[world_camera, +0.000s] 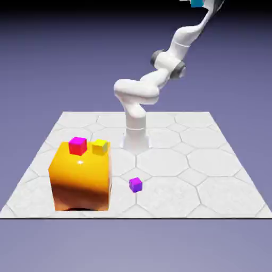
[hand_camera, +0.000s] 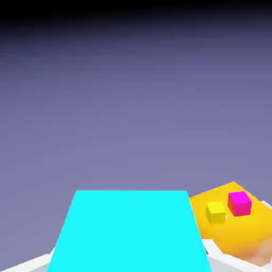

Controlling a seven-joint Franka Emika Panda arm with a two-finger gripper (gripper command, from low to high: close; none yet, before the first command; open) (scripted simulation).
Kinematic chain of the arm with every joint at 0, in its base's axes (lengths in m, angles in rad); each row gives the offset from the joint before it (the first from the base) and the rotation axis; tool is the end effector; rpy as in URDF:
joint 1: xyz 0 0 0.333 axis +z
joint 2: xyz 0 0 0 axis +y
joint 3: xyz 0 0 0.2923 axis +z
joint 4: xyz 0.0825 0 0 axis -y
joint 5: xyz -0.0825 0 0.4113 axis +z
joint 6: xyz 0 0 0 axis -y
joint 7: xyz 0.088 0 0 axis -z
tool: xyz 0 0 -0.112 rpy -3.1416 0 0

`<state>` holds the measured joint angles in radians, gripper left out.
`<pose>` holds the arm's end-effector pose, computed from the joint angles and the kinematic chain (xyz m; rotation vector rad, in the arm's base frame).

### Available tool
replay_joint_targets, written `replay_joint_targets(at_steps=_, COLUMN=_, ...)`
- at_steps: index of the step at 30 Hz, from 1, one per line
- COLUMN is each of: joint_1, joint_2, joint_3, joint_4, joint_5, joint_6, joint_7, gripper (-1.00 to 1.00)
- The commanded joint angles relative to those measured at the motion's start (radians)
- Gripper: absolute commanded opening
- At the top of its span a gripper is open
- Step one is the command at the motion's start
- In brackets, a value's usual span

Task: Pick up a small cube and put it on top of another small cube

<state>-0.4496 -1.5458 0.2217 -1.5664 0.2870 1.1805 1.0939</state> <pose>-0.1420 0.2406 0.8502 -2.0633 1.2910 -1.4358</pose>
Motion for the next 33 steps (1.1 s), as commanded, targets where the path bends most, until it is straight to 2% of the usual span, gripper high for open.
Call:
replay_joint_targets(at_steps=1, joint_1=0.034, joint_2=0.004, joint_3=-0.036, joint_4=-0.003, joint_5=-0.011, joint_6=0.002, joint_7=-0.041, gripper=-1.00)
replay_joint_targets(at_steps=33, joint_1=1.117, joint_2=0.128, joint_3=-1.196, joint_4=-0.098, joint_5=-0.310, joint_6=0.075, joint_7=-1.350, gripper=-1.00)
